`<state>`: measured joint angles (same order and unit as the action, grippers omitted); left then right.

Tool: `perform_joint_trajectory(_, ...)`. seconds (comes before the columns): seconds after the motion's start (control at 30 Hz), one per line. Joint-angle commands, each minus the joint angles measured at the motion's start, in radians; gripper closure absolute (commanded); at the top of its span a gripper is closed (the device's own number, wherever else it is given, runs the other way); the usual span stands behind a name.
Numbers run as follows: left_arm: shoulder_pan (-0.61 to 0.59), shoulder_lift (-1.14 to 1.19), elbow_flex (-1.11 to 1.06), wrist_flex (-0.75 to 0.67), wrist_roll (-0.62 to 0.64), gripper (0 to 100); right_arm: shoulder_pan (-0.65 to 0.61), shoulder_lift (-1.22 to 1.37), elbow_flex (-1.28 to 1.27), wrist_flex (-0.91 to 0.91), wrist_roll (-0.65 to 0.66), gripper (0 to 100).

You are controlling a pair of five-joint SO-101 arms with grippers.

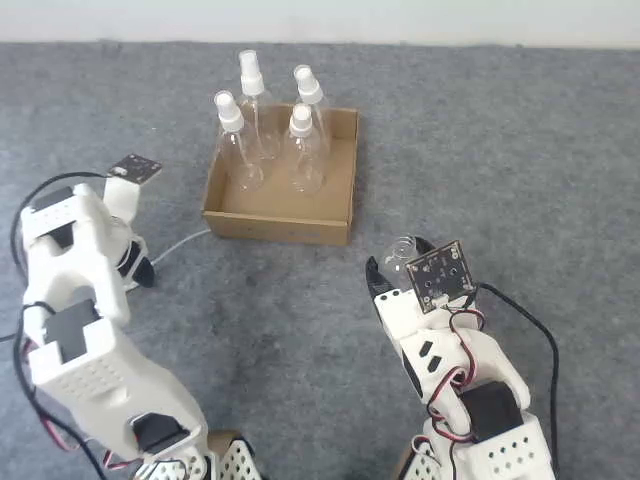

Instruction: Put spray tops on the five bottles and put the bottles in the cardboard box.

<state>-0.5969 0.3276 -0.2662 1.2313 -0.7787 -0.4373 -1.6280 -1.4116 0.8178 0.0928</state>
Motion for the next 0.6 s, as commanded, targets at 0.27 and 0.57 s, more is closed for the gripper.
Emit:
perform_joint_trajectory(0.27, -0.121, -0.084, 0.070, 0.005, -0.181, 88, 0.015, -0.025, 0.009, -0.027, 0.000, 90.8)
perform_joint_trajectory(0.57, -0.126, -0.094, 0.137, 0.011, 0.120, 78, 0.016, -0.025, 0.009, -0.028, 0.000, 90.8)
